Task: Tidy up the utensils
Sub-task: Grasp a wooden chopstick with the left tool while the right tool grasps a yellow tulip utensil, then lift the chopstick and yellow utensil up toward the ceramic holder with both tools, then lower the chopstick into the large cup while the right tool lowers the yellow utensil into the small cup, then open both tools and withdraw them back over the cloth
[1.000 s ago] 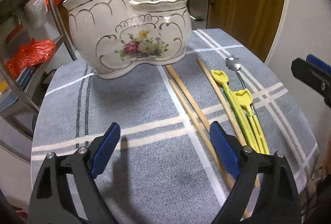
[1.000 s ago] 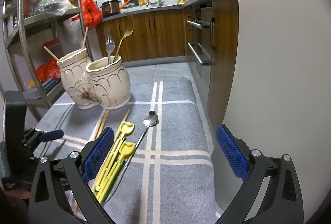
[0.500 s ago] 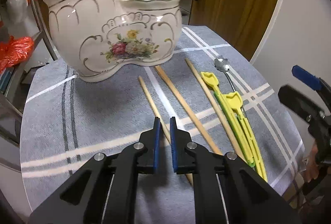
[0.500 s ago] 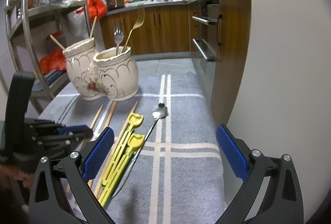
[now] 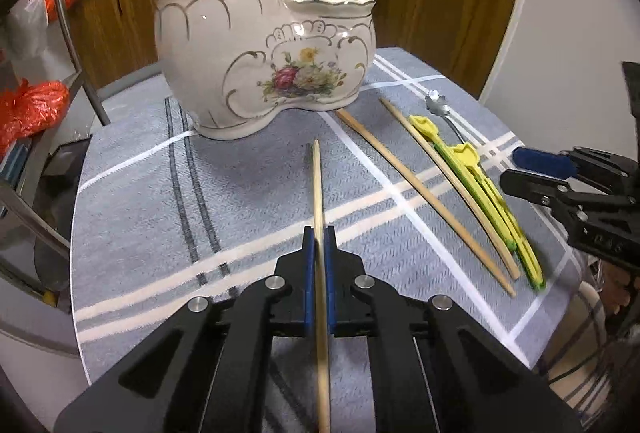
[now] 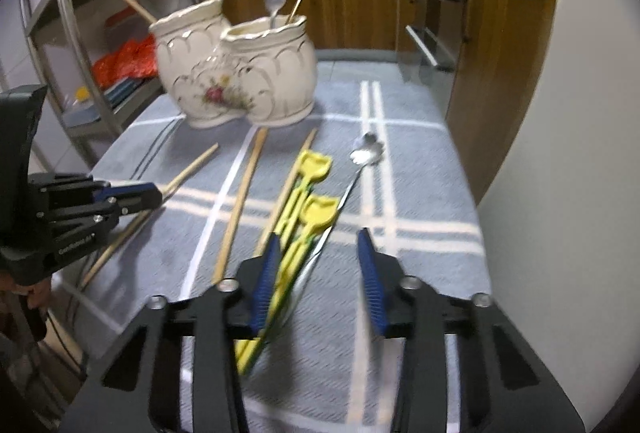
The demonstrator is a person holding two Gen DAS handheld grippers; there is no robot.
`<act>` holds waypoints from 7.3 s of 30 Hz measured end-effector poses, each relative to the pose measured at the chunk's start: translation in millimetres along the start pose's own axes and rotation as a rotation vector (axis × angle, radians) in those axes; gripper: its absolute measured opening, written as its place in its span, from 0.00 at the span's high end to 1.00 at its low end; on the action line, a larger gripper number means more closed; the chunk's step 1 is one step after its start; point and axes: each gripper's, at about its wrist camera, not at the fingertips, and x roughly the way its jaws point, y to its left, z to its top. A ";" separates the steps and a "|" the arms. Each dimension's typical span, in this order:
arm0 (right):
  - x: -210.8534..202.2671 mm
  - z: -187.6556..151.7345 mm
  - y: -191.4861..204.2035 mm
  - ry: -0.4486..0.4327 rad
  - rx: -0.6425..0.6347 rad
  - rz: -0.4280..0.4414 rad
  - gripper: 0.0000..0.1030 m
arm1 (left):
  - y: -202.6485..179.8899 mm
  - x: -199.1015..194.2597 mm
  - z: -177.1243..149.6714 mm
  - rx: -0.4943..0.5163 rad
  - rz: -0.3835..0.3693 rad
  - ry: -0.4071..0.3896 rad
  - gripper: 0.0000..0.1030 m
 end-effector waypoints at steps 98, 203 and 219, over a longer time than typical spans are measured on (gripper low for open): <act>-33.4 61.9 17.8 -0.293 0.000 0.138 0.89 | 26.2 -67.3 0.8 0.061 -0.119 -0.395 0.95; -27.3 123.2 13.2 -0.508 0.061 0.126 0.28 | 109.9 -111.6 117.3 -0.059 -0.042 -0.638 0.50; -66.9 83.9 17.7 -0.517 -0.022 0.035 0.05 | 73.6 -148.4 68.5 -0.083 0.091 -0.635 0.06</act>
